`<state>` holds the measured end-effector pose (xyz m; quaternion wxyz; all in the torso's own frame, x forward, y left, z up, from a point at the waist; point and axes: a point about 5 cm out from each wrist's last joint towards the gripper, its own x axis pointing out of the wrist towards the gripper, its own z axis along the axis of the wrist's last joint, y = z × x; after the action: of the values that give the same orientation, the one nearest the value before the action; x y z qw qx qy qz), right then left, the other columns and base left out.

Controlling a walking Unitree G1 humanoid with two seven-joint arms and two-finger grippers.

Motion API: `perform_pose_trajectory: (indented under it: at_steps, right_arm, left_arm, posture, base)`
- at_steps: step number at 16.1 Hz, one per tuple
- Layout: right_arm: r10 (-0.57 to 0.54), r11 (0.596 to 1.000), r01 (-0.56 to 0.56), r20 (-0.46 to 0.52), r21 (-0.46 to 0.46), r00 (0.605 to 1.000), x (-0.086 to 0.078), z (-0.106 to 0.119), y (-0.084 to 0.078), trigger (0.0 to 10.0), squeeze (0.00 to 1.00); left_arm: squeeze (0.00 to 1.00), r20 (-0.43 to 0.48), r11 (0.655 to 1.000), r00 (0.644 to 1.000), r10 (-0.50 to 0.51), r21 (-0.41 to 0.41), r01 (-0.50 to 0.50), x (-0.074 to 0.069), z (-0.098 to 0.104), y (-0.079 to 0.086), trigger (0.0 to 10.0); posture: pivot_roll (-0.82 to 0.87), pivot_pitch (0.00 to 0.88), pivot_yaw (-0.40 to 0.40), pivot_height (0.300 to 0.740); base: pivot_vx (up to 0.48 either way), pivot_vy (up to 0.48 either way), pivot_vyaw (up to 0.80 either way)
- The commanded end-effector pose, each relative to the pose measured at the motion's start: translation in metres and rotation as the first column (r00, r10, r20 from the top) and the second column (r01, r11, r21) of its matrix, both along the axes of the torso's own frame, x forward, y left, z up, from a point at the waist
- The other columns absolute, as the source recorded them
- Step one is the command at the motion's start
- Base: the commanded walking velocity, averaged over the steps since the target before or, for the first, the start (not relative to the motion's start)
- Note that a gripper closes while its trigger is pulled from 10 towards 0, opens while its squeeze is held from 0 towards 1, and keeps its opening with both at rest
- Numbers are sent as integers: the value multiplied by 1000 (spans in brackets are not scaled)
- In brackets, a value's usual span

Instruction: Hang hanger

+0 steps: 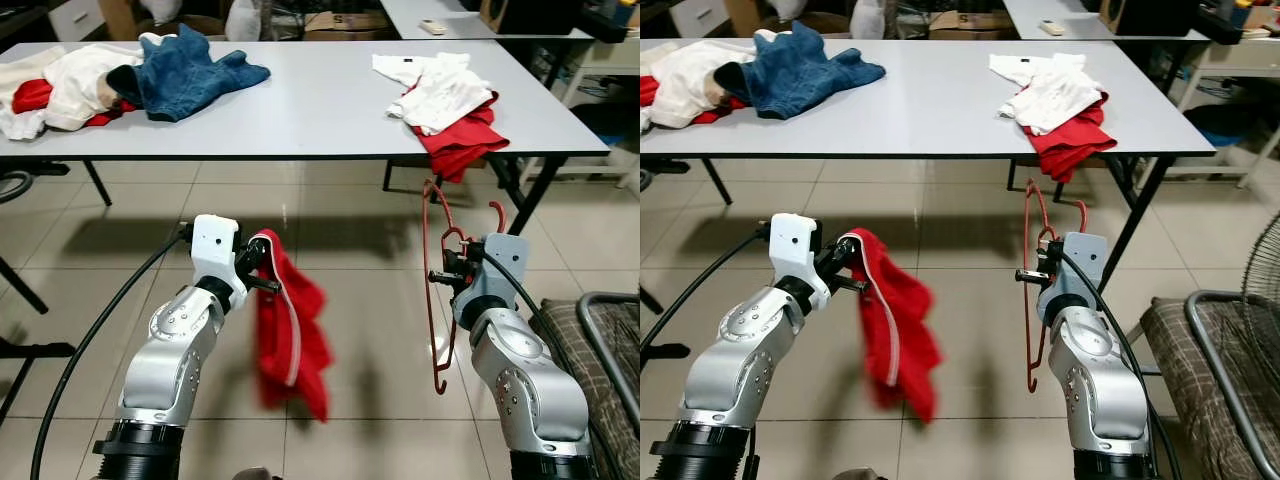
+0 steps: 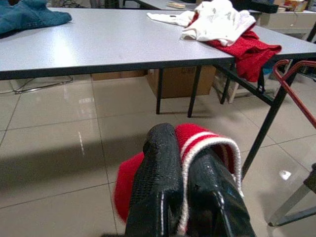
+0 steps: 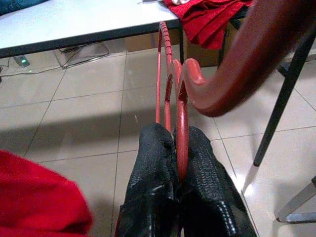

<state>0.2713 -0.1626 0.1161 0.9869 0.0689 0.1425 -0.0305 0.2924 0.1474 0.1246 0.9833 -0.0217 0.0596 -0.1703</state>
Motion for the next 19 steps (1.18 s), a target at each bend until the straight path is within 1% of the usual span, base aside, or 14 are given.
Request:
perform_pose_trajectory:
  at_steps: [1,3,5,9,14,19]
  right_arm:
    - [2,1000,-2,24,-13,1000,0,5,-1,10000,0]
    - [5,1000,-4,26,-14,1000,0,5,0,10000,0]
    - [14,1000,-14,33,-15,999,1,6,0,10000,0]
    - [19,1000,-19,37,-9,999,3,7,1,10000,0]
    - [30,999,-30,42,-11,999,5,8,2,10000,0]
    - [35,999,-35,41,-14,999,6,8,1,10000,0]
  left_arm:
    - [0,37,1000,999,-22,-5,22,1,8,-3,10000]
    - [0,38,1000,999,-25,-8,26,1,8,-3,10000]
    - [0,41,999,999,-30,-13,30,1,9,-4,10000]
    - [0,44,1000,999,-24,-16,25,2,10,-2,10000]
    - [0,52,1000,999,-11,-20,12,2,11,1,10000]
    - [0,52,1000,999,-10,-20,11,2,11,-1,10000]
  posture:
    - [-61,0,23,740]
    - [-62,0,22,740]
    - [-61,0,20,740]
    - [-58,0,14,740]
    - [-51,0,3,740]
    - [-55,0,3,740]
  base:
    - [0,0,0]
    - [0,0,0]
    - [268,0,0]
    - [323,0,-728]
    - [355,0,0]
    - [368,0,0]
